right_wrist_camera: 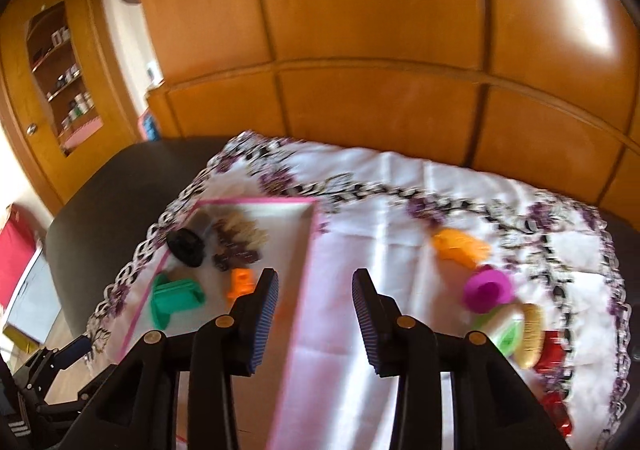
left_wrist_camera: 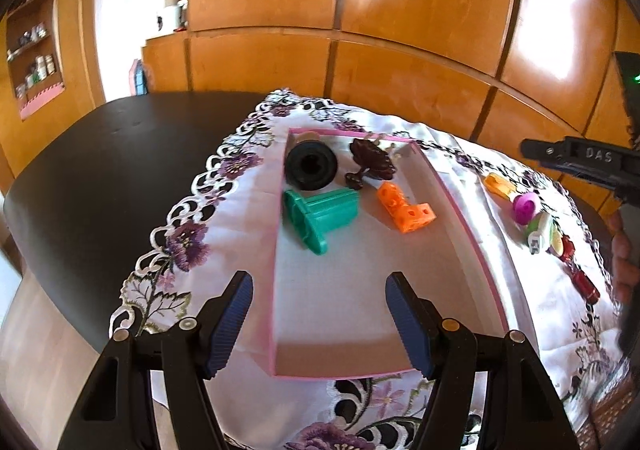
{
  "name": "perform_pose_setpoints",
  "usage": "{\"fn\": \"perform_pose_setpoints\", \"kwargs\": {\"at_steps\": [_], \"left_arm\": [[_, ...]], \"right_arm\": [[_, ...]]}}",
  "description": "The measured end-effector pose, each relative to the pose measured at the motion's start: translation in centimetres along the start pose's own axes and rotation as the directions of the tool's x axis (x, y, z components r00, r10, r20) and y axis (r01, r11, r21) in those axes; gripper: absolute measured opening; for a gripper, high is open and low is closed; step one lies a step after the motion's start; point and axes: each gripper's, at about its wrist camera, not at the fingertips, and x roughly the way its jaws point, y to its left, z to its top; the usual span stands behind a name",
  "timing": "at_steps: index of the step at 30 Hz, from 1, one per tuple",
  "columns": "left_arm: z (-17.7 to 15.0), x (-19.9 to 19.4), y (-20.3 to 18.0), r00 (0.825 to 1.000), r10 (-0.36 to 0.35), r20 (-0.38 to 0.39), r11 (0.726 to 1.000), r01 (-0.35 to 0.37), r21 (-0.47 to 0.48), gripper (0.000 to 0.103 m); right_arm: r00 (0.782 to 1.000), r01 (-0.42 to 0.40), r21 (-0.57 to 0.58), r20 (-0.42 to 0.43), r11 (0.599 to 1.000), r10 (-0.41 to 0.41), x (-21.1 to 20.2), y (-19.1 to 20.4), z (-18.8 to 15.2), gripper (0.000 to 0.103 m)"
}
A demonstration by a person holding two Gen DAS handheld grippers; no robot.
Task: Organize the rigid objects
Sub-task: 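Move both tools back toward the remaining toys beside the tray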
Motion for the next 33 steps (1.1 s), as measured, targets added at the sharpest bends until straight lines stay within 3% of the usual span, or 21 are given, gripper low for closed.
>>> {"fn": "perform_pose_setpoints", "kwargs": {"at_steps": [8, 11, 15, 17, 18, 20, 28, 33], "left_arm": [[0.9, 0.5, -1.8, 0.999, -0.031, -0.023, 0.999, 0.032, 0.035, 0.069], [1.2, 0.4, -3.5, 0.996, -0.082, -0.026, 0.993, 0.084, 0.077, 0.069], [1.8, 0.6, -7.1, 0.988, -0.146, -0.046, 0.973, 0.152, 0.172, 0.070], [1.9, 1.0, -9.0, 0.984, -0.168, -0.061, 0.960, 0.178, 0.218, 0.070], [2.0, 1.2, -9.8, 0.982, -0.176, -0.068, 0.954, 0.187, 0.236, 0.070], [2.4, 1.8, -12.0, 0.976, -0.202, -0.079, 0.936, 0.216, 0.277, 0.075], [3.2, 5.0, -21.2, 0.966, -0.234, -0.110, 0.843, 0.258, 0.471, 0.081], [2.9, 7.3, -26.7, 0.963, -0.236, -0.130, 0.763, 0.266, 0.589, 0.081]], "right_arm": [[0.977, 0.202, 0.125, 0.039, 0.972, -0.208, -3.5, -10.8, -0.1, 0.039], [0.955, 0.283, 0.226, 0.027, 0.932, -0.297, -4.1, -15.6, -0.8, 0.040], [0.929, 0.343, 0.415, -0.017, 0.843, -0.370, -4.0, -21.8, -3.8, 0.040], [0.931, 0.353, 0.509, -0.107, 0.785, -0.350, -3.3, -24.3, -5.1, 0.040], [0.944, 0.313, 0.561, -0.097, 0.766, -0.314, -3.4, -25.2, -5.4, 0.041], [0.945, 0.303, 0.596, -0.090, 0.744, -0.313, -3.7, -26.1, -5.6, 0.041], [0.963, 0.258, 0.603, -0.095, 0.755, -0.252, -3.3, -25.7, -5.7, 0.041], [0.966, 0.248, 0.609, -0.100, 0.753, -0.238, -3.2, -25.7, -5.8, 0.041]]}}
